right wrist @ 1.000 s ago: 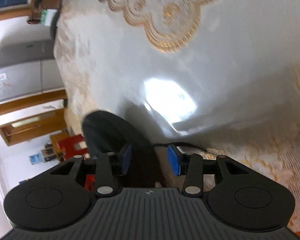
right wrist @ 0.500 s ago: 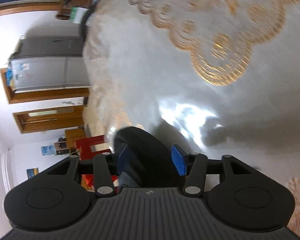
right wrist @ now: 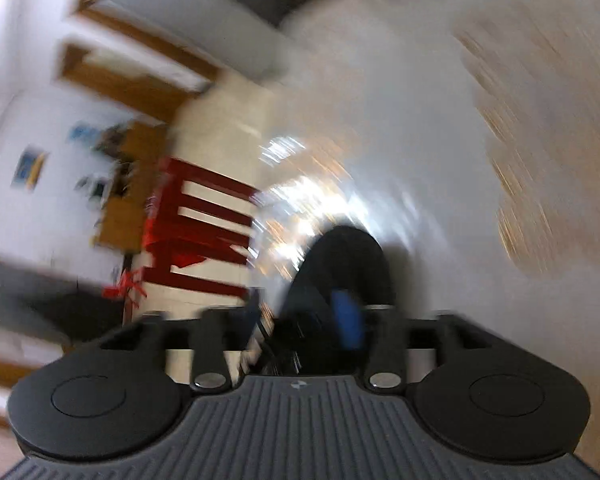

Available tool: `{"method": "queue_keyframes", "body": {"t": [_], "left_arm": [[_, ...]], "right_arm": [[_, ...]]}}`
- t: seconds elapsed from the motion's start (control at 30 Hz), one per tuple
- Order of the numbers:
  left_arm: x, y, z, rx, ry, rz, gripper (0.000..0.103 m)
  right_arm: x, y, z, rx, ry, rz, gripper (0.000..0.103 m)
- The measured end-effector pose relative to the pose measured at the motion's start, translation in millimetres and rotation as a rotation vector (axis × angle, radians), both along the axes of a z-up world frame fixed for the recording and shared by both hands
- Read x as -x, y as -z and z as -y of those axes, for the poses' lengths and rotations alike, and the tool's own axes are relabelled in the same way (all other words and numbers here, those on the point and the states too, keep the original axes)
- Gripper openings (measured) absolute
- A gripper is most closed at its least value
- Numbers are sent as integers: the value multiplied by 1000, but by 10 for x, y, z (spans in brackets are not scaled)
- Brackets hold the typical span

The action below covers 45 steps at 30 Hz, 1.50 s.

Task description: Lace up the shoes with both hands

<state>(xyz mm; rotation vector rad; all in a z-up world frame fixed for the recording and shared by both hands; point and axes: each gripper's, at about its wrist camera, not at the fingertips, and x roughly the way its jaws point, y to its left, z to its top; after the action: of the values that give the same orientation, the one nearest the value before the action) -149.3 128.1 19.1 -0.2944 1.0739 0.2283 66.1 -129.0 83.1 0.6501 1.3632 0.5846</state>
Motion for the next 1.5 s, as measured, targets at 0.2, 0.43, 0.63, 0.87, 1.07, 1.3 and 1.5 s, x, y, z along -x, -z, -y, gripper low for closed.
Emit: {"method": "queue_keyframes", "body": {"t": [0.2,0.43,0.63,0.87,1.07,1.3,1.5], "left_arm": [[-39,-13,9,-16,9,-20,57],[-58,0,21,-22,25,-31,57],[-67,-5,16,-23,30,-33,57],[-93,7,27,-23,38,-41,57],[-94,5,-2,-15,31,-27,57],[-52,27,-76,1,-17,-14,57],[-29,3,-95,11,-50,2,57]], "right_arm": [[230,918,43,-95,211,-433,55],[101,1136,22,-188,371,-324,56],[104,1379,46,-302,436,-320,40],[15,1156,174,-332,368,-104,4],[-197,338,-99,-213,-75,418,4],[643,-337,-916,325,-1194,1461,4],[559,167,-1363,552,-1733,1474,4]]}}
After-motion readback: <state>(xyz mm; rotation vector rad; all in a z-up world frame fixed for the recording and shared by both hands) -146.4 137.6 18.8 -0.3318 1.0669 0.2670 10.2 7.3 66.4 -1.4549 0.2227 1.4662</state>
